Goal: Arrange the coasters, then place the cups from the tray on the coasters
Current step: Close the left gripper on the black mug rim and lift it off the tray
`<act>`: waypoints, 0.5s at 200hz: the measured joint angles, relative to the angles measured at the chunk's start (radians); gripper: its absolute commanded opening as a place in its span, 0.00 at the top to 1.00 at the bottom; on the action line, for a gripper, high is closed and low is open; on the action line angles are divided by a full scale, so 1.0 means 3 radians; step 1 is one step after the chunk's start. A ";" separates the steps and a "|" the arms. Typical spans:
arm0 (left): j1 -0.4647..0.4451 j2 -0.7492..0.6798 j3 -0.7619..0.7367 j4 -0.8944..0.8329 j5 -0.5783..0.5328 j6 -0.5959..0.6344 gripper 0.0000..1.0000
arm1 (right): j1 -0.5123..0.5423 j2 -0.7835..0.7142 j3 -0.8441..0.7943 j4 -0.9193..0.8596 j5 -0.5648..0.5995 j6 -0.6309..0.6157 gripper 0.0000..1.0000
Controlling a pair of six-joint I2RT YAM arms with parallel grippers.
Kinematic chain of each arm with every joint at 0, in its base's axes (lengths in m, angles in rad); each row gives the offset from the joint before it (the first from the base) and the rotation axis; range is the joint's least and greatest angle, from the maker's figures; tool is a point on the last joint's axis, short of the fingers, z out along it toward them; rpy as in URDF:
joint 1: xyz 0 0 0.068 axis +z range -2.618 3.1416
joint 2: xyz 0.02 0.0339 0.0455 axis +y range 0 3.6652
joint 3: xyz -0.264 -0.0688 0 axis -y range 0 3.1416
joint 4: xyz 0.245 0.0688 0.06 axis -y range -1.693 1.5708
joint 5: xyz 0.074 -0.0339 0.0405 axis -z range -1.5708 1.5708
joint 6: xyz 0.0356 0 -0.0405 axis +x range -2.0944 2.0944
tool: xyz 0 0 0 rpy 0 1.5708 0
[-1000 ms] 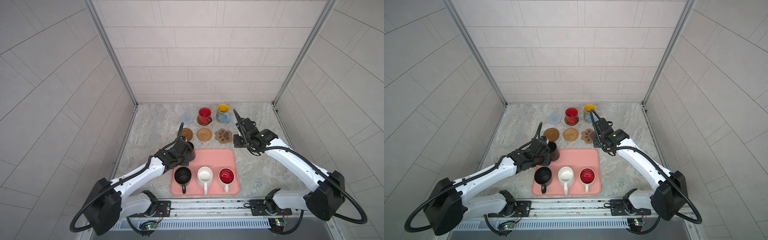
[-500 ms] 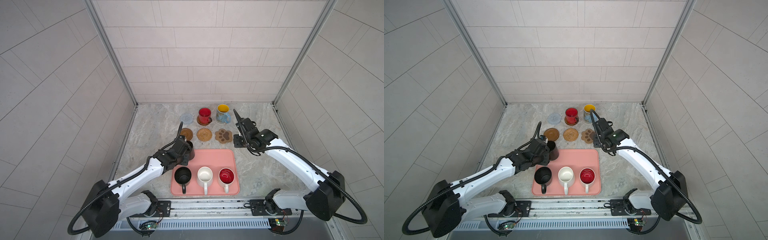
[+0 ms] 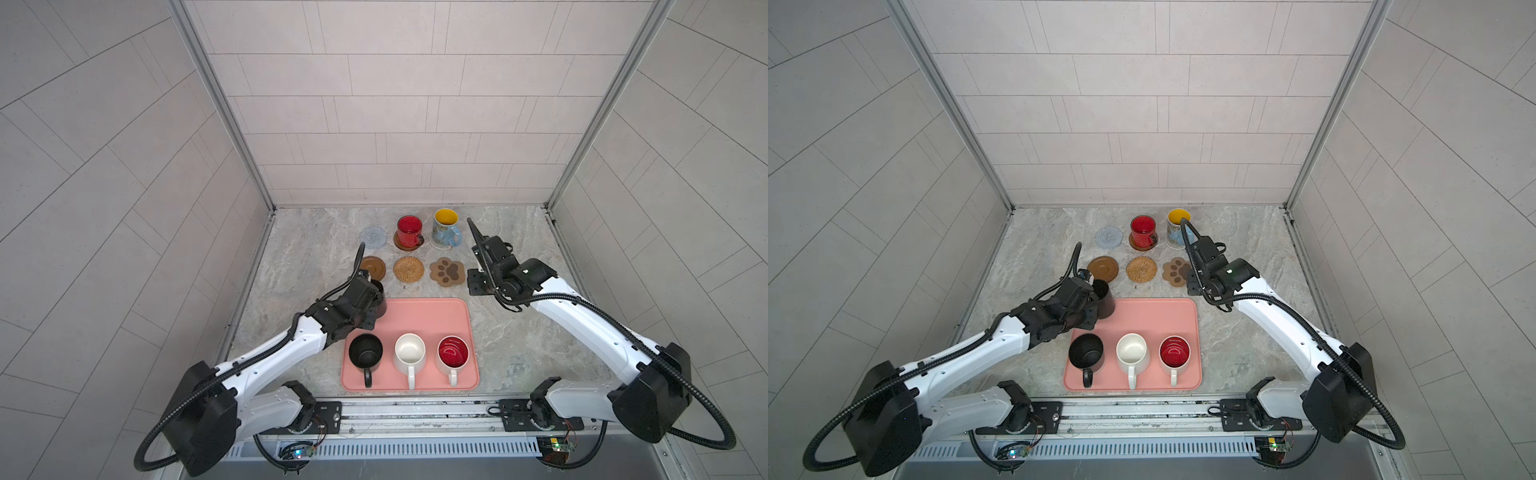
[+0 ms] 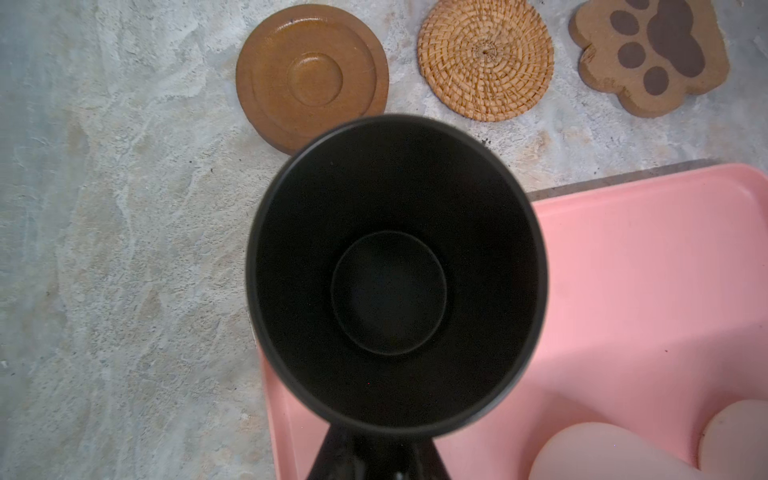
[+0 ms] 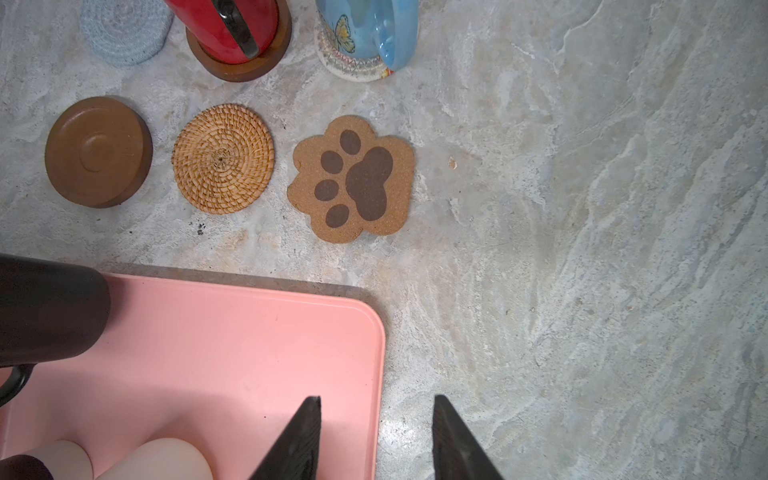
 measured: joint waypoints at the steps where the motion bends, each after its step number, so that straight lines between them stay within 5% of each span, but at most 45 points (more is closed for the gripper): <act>1: 0.0000 0.0000 0.0000 0.0000 -0.0003 0.0000 0.95 | 0.0000 0.0000 0.0000 0.0000 0.0000 0.0000 0.54; 100: 0.0000 -0.0009 0.0112 0.0004 -0.0350 0.0083 0.96 | 0.0000 -0.0001 0.0000 -0.0010 0.0000 0.0000 0.54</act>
